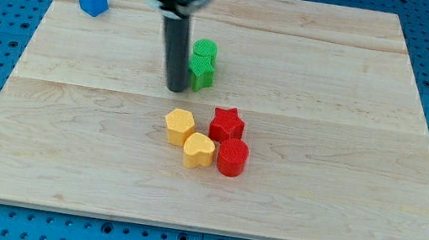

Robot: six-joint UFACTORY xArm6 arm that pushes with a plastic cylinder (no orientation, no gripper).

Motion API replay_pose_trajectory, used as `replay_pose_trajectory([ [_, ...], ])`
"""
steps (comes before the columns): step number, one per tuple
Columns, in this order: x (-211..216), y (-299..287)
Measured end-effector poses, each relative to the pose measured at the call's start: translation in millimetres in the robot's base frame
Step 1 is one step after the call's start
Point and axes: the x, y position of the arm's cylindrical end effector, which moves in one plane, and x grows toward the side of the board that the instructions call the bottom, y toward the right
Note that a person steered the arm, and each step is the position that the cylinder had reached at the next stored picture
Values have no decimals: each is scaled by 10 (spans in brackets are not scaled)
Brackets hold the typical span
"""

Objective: Push the red blocks to the bottom center

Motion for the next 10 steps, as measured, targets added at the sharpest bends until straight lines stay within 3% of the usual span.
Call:
replay_pose_trajectory([
  [1, 169, 270],
  [10, 686, 485],
])
